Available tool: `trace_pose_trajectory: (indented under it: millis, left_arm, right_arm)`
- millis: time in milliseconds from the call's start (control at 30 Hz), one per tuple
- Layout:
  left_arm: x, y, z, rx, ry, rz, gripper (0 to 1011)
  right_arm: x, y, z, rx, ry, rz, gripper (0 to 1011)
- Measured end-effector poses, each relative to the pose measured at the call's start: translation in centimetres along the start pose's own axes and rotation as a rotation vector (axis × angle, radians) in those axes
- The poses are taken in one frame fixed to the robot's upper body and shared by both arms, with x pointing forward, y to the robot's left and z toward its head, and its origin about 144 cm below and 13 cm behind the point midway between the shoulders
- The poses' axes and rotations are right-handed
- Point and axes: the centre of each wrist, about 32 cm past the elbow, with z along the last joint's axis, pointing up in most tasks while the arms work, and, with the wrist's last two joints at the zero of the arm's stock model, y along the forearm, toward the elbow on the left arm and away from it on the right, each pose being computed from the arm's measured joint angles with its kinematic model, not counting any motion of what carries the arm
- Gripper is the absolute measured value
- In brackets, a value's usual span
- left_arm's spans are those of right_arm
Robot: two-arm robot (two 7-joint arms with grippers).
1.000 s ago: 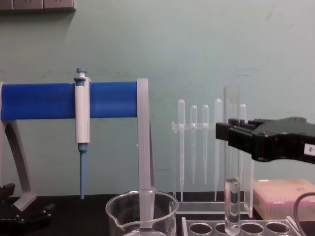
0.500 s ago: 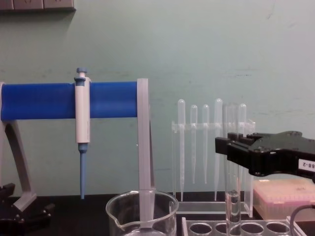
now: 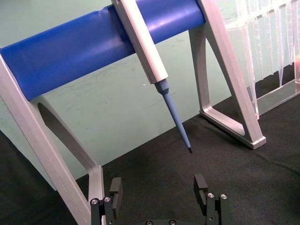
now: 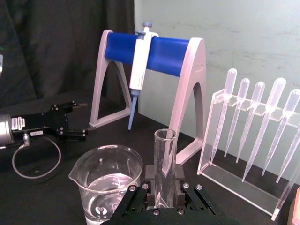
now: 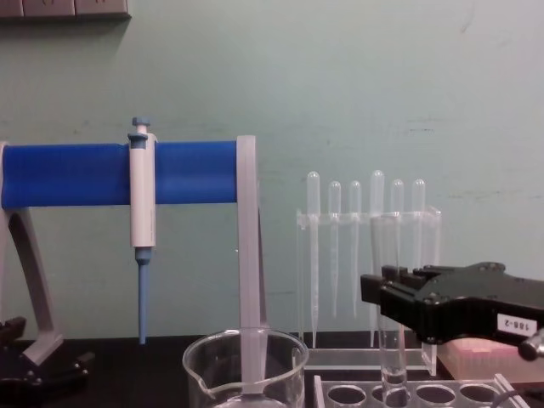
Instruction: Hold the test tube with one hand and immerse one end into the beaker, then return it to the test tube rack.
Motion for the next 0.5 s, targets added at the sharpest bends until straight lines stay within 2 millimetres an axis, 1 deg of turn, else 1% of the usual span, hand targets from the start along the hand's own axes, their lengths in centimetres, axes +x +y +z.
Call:
trace_pose_trajectory:
  millis: [500]
  left_arm:
    - [0.0,0.0,0.0,0.0,0.0,0.0,1000]
  right_arm:
    - [-0.05,0.62,-0.73,-0.043,-0.012,0.009,224]
